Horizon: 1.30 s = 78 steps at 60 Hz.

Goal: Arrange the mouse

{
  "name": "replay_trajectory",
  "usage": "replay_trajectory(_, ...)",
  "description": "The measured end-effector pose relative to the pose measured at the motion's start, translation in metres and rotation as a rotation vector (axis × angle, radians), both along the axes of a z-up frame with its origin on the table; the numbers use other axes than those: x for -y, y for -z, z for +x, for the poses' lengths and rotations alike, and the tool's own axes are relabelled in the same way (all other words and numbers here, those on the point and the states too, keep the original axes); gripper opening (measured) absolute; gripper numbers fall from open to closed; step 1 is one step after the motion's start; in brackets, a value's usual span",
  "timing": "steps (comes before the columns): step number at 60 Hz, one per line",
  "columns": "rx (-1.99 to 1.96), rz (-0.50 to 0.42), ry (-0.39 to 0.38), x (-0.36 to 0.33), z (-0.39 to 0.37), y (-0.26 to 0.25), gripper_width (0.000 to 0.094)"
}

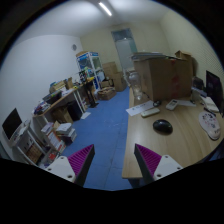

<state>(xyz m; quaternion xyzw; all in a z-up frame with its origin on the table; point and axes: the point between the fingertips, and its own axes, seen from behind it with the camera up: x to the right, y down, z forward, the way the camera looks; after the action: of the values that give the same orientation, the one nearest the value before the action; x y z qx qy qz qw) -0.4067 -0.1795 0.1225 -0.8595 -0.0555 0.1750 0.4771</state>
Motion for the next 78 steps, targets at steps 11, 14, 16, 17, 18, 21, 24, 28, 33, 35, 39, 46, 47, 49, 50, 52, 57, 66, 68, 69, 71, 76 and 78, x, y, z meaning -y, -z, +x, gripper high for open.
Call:
replay_trajectory(11, 0.035, -0.003, 0.015, -0.016, 0.04, 0.005, 0.082)
replay_trajectory(14, 0.048, -0.005, 0.034, -0.024, 0.058, 0.01, 0.0826)
replay_trajectory(16, 0.06, -0.007, 0.049, -0.03, 0.071, 0.015, 0.0827)
replay_trajectory(17, 0.066, -0.008, 0.057, -0.034, 0.078, 0.017, 0.0825)
replay_trajectory(18, 0.075, -0.007, 0.067, -0.037, 0.081, 0.019, 0.0824)
replay_trajectory(21, 0.1, -0.007, 0.095, -0.052, 0.107, 0.028, 0.0824)
replay_trajectory(24, 0.132, -0.015, 0.117, -0.068, 0.131, 0.042, 0.0824)
replay_trajectory(28, 0.189, -0.032, 0.135, -0.091, 0.161, 0.063, 0.0824)
replay_trajectory(33, 0.237, -0.042, 0.149, -0.122, 0.19, 0.089, 0.0823)
replay_trajectory(35, 0.241, -0.048, 0.141, -0.133, 0.194, 0.098, 0.0825)
replay_trajectory(39, 0.254, -0.054, 0.117, -0.153, 0.196, 0.114, 0.0826)
replay_trajectory(46, 0.273, -0.075, 0.083, -0.178, 0.187, 0.134, 0.083)
replay_trajectory(47, 0.276, -0.081, 0.083, -0.181, 0.187, 0.136, 0.0825)
replay_trajectory(49, 0.267, -0.075, 0.083, -0.187, 0.184, 0.135, 0.0815)
replay_trajectory(50, 0.267, -0.074, 0.084, -0.189, 0.184, 0.135, 0.0814)
replay_trajectory(52, 0.277, -0.07, 0.085, -0.194, 0.185, 0.135, 0.0826)
replay_trajectory(57, 0.277, -0.057, 0.071, -0.207, 0.183, 0.136, 0.0837)
replay_trajectory(66, 0.252, -0.056, 0.093, -0.232, 0.186, 0.136, 0.0817)
replay_trajectory(68, 0.252, -0.053, 0.1, -0.238, 0.187, 0.136, 0.082)
replay_trajectory(69, 0.251, -0.051, 0.103, -0.241, 0.187, 0.136, 0.0816)
replay_trajectory(71, 0.247, -0.046, 0.111, -0.247, 0.187, 0.136, 0.0809)
replay_trajectory(76, 0.244, -0.039, 0.142, -0.261, 0.192, 0.135, 0.0674)
replay_trajectory(78, 0.239, -0.046, 0.169, -0.265, 0.196, 0.136, 0.0586)
